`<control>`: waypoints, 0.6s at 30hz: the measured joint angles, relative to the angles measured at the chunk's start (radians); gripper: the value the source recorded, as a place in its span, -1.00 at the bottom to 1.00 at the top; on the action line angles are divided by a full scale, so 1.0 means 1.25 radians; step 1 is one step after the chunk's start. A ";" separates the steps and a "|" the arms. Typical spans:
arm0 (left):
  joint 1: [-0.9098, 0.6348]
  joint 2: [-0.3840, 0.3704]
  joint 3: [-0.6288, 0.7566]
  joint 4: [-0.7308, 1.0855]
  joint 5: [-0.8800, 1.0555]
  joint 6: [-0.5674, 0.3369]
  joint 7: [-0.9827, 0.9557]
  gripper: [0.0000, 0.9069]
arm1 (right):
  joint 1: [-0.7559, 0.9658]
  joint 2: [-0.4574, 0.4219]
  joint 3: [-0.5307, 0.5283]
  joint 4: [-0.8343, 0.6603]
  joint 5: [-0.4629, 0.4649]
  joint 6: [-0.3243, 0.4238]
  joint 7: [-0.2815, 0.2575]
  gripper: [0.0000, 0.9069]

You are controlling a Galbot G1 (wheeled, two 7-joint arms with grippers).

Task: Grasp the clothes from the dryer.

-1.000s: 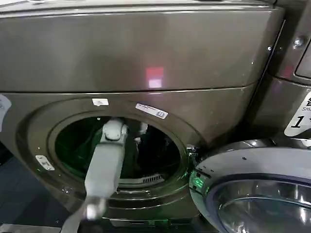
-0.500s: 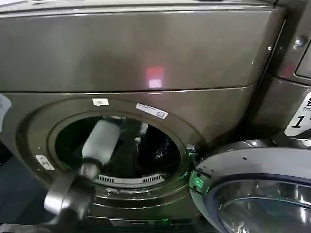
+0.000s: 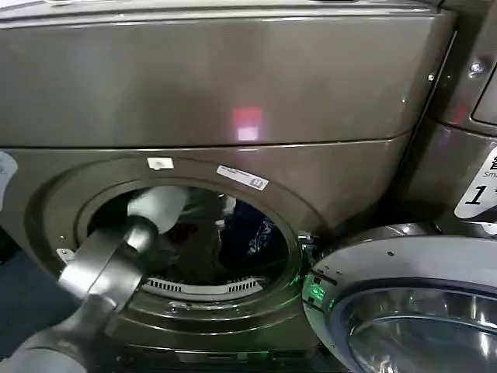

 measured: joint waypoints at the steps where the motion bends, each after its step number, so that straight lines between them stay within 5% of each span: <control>1: 0.001 -0.001 0.003 0.006 0.017 0.002 0.003 1.00 | 0.001 0.001 0.000 0.000 0.000 0.000 0.000 1.00; 18: 0.037 -0.006 0.009 0.052 0.104 0.016 0.019 1.00 | 0.012 0.004 -0.012 -0.004 -0.005 0.003 -0.002 1.00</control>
